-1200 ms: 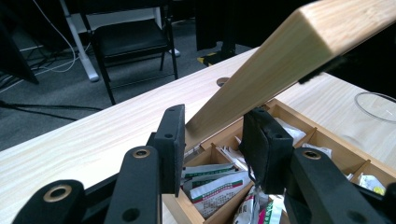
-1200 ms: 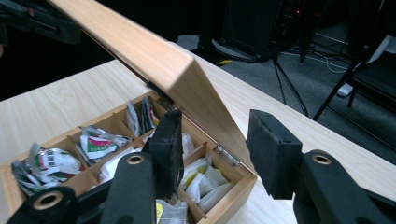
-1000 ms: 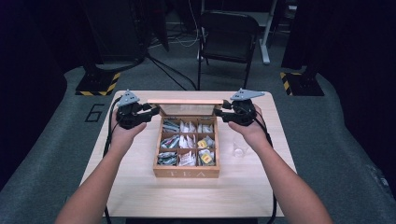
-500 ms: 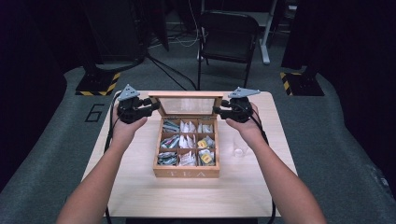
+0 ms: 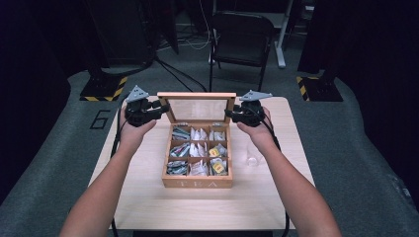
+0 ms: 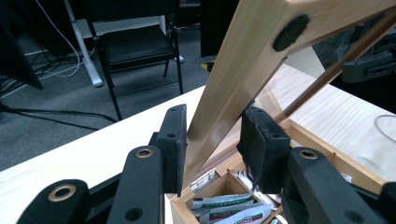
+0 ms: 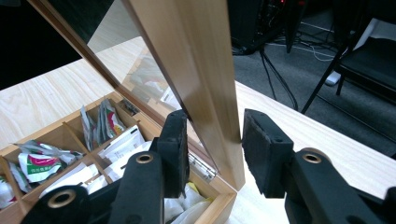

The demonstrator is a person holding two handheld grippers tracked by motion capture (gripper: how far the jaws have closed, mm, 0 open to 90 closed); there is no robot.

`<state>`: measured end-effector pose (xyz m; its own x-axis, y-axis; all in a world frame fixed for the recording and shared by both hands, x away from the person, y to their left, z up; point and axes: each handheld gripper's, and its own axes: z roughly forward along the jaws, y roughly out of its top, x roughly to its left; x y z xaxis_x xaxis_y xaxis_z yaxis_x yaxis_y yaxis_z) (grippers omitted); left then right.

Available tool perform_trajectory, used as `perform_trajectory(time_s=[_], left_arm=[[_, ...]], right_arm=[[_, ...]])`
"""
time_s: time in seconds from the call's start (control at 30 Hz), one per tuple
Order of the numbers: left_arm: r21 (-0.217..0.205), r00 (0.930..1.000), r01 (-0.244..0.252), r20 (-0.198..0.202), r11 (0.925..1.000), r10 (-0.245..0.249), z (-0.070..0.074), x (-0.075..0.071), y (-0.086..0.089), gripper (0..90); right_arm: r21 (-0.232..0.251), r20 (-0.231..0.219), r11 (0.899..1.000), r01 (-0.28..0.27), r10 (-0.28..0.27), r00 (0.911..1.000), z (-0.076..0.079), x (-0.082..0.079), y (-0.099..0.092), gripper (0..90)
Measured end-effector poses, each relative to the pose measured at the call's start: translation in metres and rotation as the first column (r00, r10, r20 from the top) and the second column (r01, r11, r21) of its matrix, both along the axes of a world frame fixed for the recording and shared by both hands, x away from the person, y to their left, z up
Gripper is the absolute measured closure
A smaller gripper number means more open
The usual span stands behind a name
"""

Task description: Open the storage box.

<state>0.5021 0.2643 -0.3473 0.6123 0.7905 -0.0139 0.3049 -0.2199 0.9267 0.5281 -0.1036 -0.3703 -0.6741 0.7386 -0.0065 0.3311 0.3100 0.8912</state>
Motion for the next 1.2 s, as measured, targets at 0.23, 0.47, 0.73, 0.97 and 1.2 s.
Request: perform_trajectory(time_s=[0.23,0.47,0.73,0.97,1.2], left_arm=[[-0.024,0.9999,-0.010,0.010,0.9997,0.010,-0.002,0.004,0.000,62.0],[-0.051,0.9998,-0.004,0.022,0.9987,0.005,-0.005,0.009,0.002,61.3],[-0.030,0.9996,-0.014,0.023,0.9995,0.015,-0.013,0.016,-0.002,59.6],[-0.048,0.9995,-0.012,0.030,0.9988,0.013,-0.018,0.022,-0.001,59.6],[-0.057,0.9985,-0.024,0.049,0.9981,0.027,-0.020,0.026,-0.002,61.7]], right_arm=[[-0.008,0.011,1.000,-0.004,0.004,0.9999,0.001,0.004,0.001,62.4],[-0.002,0.028,1.000,-0.010,0.010,0.9996,0.000,0.008,0.000,63.5],[-0.021,0.013,1.000,-0.009,0.009,0.9999,0.004,0.012,0.002,64.4],[-0.012,0.012,1.000,-0.002,0.002,0.9999,0.004,0.015,0.002,64.6],[-0.002,0.012,1.000,0.011,-0.011,0.9999,0.004,0.019,0.003,64.4]])
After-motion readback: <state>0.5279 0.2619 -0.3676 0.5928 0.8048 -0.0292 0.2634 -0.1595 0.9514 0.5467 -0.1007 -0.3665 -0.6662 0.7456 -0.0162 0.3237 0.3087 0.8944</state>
